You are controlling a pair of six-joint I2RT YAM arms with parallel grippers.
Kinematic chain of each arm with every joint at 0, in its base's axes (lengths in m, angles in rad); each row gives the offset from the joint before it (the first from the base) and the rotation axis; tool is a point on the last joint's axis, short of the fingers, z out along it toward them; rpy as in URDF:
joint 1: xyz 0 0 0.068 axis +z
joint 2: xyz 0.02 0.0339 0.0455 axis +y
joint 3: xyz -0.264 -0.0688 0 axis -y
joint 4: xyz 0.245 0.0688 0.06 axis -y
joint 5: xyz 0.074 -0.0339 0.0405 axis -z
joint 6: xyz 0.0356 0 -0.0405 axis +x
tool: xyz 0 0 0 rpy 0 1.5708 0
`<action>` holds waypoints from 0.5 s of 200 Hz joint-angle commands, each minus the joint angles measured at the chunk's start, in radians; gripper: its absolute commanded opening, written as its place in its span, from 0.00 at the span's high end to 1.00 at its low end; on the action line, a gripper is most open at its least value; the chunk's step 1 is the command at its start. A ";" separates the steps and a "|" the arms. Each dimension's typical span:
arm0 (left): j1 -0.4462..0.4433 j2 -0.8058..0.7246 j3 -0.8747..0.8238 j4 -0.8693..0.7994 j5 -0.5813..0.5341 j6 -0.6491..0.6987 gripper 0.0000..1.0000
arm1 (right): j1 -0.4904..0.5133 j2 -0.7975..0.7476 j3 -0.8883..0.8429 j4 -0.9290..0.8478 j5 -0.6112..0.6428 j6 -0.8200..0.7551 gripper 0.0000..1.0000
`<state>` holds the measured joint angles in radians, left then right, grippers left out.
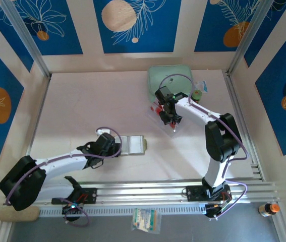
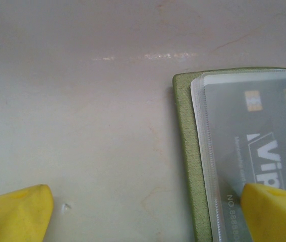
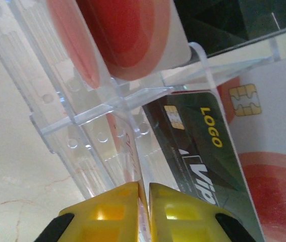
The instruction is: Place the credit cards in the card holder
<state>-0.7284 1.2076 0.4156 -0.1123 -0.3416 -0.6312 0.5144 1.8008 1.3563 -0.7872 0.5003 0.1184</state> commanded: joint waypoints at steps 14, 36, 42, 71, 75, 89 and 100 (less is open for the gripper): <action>0.012 -0.004 -0.009 0.001 -0.003 -0.012 0.05 | 0.019 -0.068 -0.016 0.028 -0.051 -0.064 0.96; 0.012 -0.008 -0.009 -0.003 -0.005 -0.012 0.05 | 0.041 -0.100 0.001 0.015 -0.046 -0.077 1.00; 0.012 -0.009 -0.009 -0.004 -0.004 -0.012 0.05 | 0.049 -0.107 0.009 0.007 -0.044 -0.077 1.00; 0.012 -0.018 -0.009 -0.014 -0.007 -0.012 0.05 | 0.093 -0.142 0.047 -0.025 -0.050 -0.050 1.00; 0.012 -0.019 -0.009 -0.016 -0.007 -0.012 0.05 | 0.098 -0.146 0.051 -0.027 -0.053 -0.041 1.00; 0.012 -0.024 -0.009 -0.021 -0.012 -0.012 0.05 | 0.117 -0.165 0.056 -0.022 -0.091 0.001 1.00; 0.012 -0.025 -0.009 -0.026 -0.013 -0.013 0.05 | 0.129 -0.180 0.049 -0.004 -0.135 0.039 1.00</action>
<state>-0.7284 1.2018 0.4156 -0.1135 -0.3420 -0.6312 0.6167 1.6775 1.3804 -0.7971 0.4538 0.0799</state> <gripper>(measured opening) 0.951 0.044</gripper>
